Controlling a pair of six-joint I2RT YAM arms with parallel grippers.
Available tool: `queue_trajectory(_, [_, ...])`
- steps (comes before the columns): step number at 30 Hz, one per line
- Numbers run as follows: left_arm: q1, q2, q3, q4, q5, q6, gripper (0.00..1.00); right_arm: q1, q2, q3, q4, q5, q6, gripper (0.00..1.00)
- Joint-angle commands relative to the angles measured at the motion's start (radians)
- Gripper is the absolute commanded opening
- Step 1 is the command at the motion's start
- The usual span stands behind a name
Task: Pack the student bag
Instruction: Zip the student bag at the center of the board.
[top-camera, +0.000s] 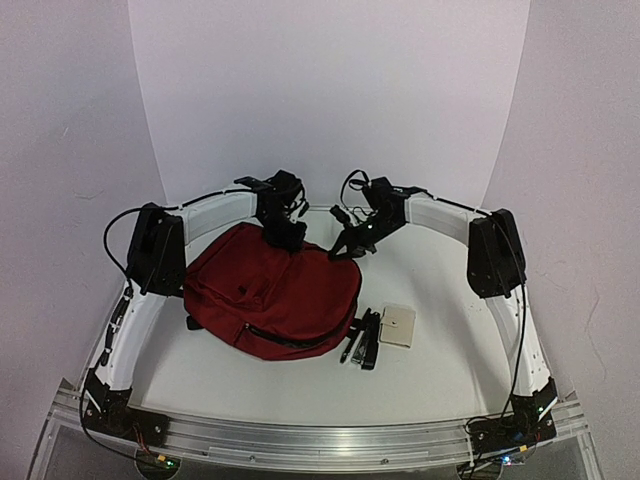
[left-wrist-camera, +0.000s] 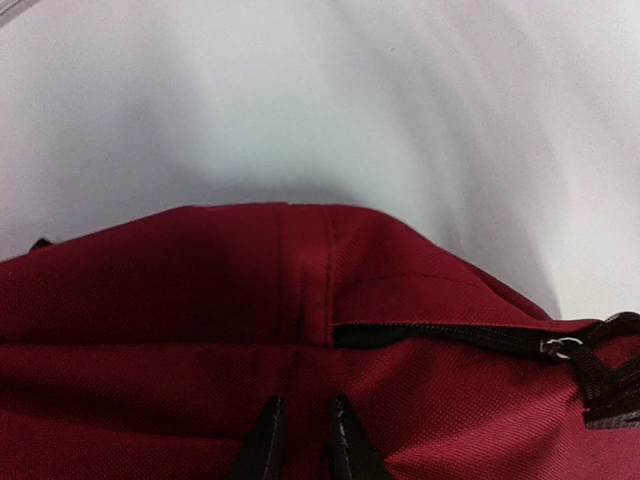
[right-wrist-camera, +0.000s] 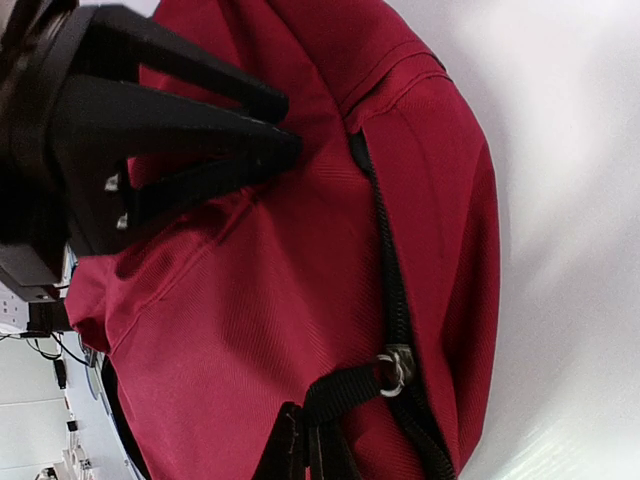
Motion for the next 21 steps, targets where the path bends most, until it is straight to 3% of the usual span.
queue_trajectory(1, [0.013, -0.108, -0.155, -0.07, -0.106, 0.001, 0.04, -0.03, -0.07, -0.033, 0.011, 0.028, -0.015, 0.0])
queue_trajectory(7, [0.056, -0.178, -0.272, -0.065, -0.152, -0.053, 0.0, -0.081, -0.112, -0.114, -0.006, 0.045, -0.045, 0.0])
queue_trajectory(17, [0.119, -0.202, -0.262, -0.096, -0.174, -0.104, 0.0, -0.103, -0.263, -0.353, -0.106, -0.008, -0.155, 0.0])
queue_trajectory(20, [0.114, -0.244, -0.273, -0.042, -0.076, -0.048, 0.01, -0.096, -0.293, -0.4, -0.109, -0.04, -0.151, 0.0])
queue_trajectory(21, [0.1, -0.267, -0.291, 0.007, -0.024, -0.014, 0.06, -0.093, -0.29, -0.394, -0.108, -0.052, -0.145, 0.0])
